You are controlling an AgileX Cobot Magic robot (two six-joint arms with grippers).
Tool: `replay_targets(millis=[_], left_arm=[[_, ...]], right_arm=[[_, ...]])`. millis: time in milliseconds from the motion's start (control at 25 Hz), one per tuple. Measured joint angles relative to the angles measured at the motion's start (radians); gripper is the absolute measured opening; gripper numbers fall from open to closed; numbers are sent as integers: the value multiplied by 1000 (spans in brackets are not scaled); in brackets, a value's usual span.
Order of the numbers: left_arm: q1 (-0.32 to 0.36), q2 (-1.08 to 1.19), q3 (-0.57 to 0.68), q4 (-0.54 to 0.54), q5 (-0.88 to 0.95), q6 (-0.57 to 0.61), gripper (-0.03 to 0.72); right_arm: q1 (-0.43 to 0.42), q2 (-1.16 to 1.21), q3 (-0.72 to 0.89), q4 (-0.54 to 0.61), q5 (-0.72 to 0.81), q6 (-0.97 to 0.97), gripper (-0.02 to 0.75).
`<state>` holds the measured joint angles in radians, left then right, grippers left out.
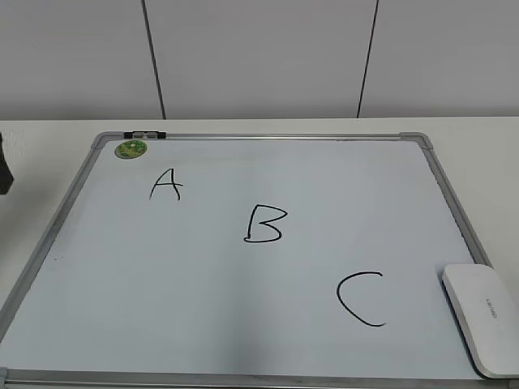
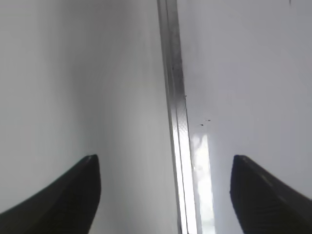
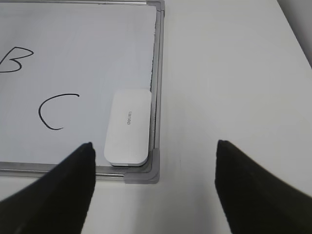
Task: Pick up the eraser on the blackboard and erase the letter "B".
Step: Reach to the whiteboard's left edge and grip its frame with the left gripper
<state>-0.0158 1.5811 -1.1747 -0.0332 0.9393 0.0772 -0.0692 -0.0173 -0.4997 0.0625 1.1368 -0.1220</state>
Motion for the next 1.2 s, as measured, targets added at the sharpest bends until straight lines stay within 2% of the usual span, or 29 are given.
replay_targets(millis=[240,560,800,1200], left_arm=[[0,192,-86,-35,2,4,569],[0,345,-187,-46,12,6,419],[0,413,-235,-68,14,10,396],[0,476,-237,-72,-16,19,333]], right_arm=[[0,0,0,0,0,0,586],[0,0,0,0,0,0,587],[0,0,0,0,0,0,587],[0,0,0,0,0,0,586]])
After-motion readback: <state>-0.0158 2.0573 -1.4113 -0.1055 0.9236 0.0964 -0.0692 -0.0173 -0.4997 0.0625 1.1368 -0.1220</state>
